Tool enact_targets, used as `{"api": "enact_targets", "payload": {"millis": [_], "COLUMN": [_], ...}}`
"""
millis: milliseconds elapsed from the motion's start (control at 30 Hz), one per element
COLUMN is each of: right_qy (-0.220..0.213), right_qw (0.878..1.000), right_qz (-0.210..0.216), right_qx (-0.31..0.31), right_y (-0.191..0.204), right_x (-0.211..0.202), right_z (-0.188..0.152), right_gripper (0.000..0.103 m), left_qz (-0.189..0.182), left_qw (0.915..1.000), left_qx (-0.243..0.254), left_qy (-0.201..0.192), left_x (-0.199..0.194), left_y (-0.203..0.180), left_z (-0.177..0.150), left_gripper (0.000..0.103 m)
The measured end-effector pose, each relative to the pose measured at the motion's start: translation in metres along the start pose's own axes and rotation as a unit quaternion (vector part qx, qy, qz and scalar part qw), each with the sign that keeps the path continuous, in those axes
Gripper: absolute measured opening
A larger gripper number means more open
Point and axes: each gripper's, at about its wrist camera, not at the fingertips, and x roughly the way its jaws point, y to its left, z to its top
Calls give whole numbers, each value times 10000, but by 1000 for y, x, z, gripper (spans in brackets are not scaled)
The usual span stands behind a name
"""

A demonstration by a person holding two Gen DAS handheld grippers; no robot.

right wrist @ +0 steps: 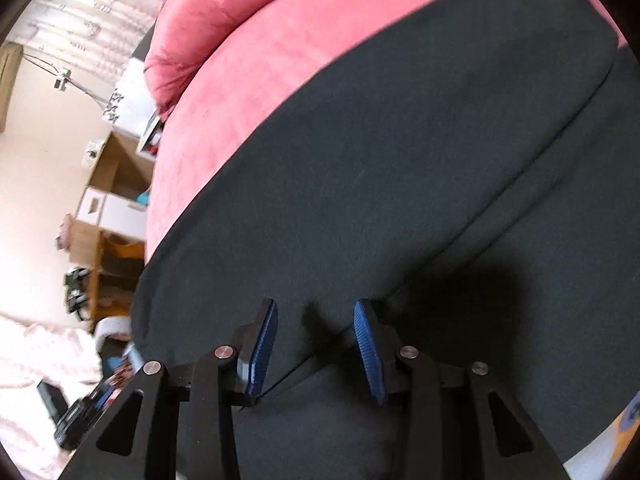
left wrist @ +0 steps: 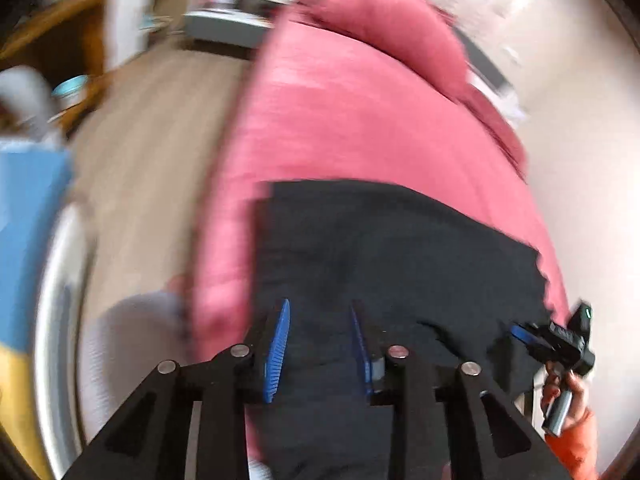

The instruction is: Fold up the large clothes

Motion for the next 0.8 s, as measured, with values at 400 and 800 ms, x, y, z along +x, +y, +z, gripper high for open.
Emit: {"api": "enact_targets", "payload": {"millis": [400, 800], "right_qy": [1476, 884], "right_qw": [9843, 9925], "right_qz": [717, 787], "right_qx": [656, -322], "right_y": [32, 103], "right_x": [86, 72], "right_z": [-28, 42], "right_gripper": [42, 4], "left_qz": [-123, -372], "left_qw": [9904, 9971], "left_qx": [1126, 561], "left_qy": [797, 350], "left_x": [102, 73], "left_y": [-69, -31], "left_z": [-29, -20], "left_gripper": [33, 40]}}
